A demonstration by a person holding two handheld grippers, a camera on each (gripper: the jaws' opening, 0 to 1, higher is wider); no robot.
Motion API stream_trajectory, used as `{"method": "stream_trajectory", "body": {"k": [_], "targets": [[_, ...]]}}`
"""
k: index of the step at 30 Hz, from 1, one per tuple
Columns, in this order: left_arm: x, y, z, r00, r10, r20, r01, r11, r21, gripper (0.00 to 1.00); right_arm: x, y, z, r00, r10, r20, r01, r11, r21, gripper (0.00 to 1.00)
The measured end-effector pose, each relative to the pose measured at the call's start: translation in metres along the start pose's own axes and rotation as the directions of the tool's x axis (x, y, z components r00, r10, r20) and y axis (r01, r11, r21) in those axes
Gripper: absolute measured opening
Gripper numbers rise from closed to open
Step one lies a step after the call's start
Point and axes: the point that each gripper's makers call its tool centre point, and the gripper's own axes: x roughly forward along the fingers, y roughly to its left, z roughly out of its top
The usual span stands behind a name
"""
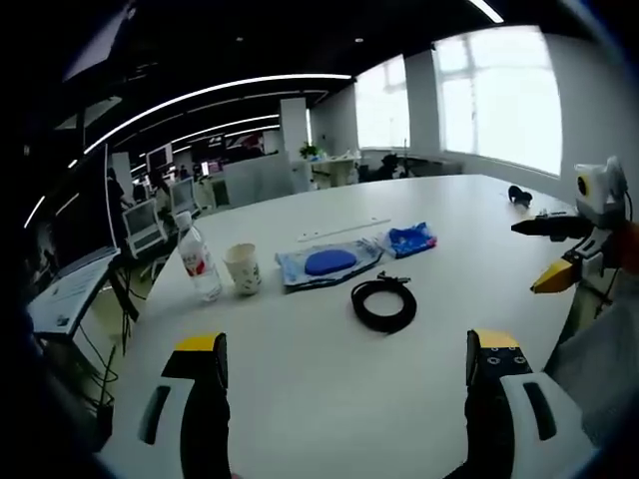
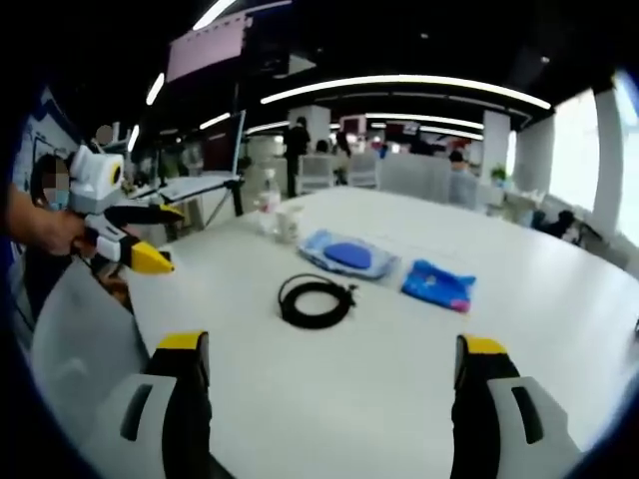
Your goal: Arrange the tabletop items into an orderly group along one side of the table until the central work area is clear of visible clutter.
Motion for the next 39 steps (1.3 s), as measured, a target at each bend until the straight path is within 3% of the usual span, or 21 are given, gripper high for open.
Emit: {"method": "stream_trajectory", "body": {"k": [6,12,16,30,39], "targets": [[0.001,-0.002,-0.005,1.0,-0.022,-0.001,0.022,0.999,0.026,0.99,-0.005,0.003,0.0,1.0,-0.005,0.0,0.005,1.0,-0.014,1.0],[0.0,0.005,-0.001,0.999,-0.034,0.014,0.034,0.999,0.01,0.99,0.005,0.005,0.01,1.0,-0.015,-0.006,0.015,1.0,-0.023,1.0],[0.001,0.012,-0.002,0.999,-0.036,0.029,0.037,0.999,-0.025,0.99,0.01,0.005,0.02,0.998,-0.05,0.022,0.05,0.999,-0.004,1.0],[0.005,0.042,-0.008,0.999,-0.025,0.04,0.028,0.996,-0.086,0.99,0.026,0.011,0.038,0.997,-0.078,0.025,0.078,0.997,-0.009,1.0],[0.007,0.041,-0.006,0.999,-0.032,0.029,0.034,0.997,-0.073,0.99,0.033,0.009,0.038,0.998,-0.062,0.014,0.063,0.998,-0.029,1.0]]}}
